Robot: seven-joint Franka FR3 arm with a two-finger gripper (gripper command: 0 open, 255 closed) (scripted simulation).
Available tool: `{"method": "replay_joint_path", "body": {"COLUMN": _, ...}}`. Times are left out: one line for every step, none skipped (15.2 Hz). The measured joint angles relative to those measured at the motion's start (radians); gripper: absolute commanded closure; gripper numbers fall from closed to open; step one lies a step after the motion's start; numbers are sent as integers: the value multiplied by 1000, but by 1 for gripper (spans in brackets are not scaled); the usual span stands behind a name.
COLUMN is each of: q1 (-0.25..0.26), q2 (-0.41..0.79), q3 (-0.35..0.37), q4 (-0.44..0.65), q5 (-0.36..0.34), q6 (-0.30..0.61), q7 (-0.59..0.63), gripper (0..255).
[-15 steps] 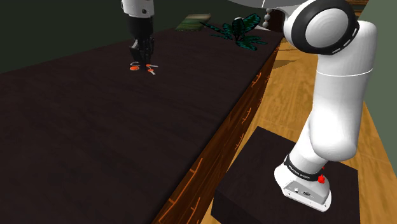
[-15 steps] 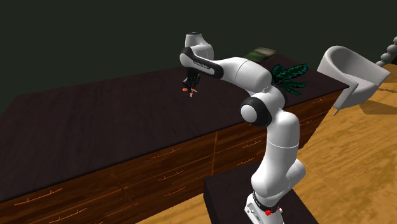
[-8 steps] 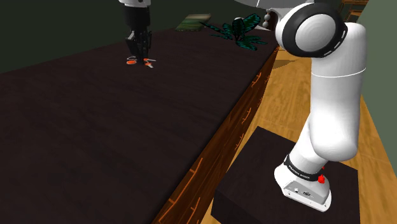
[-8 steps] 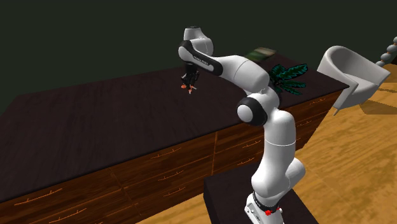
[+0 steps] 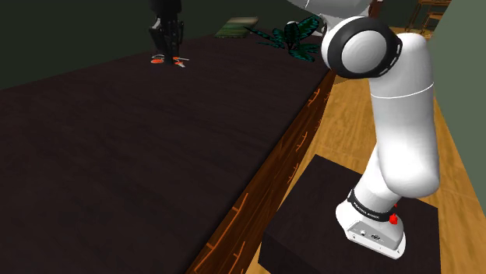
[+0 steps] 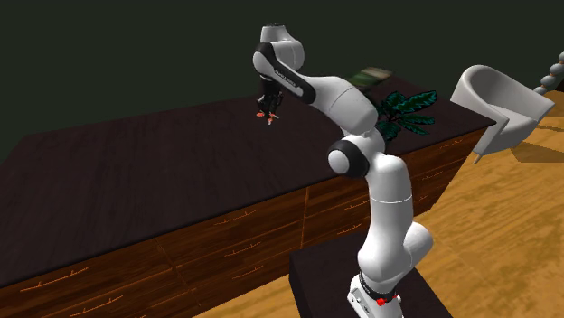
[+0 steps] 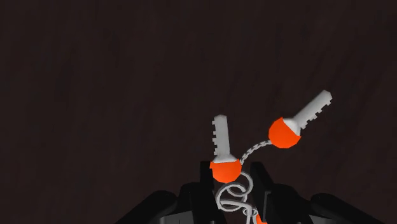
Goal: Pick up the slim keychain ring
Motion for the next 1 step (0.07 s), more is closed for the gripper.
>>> {"method": "replay_joint_path", "body": {"q1": 9, "q2": 23, "q3": -1, "q4": 49, "q5": -6, "q6": -26, "q7": 1, "gripper": 255}}
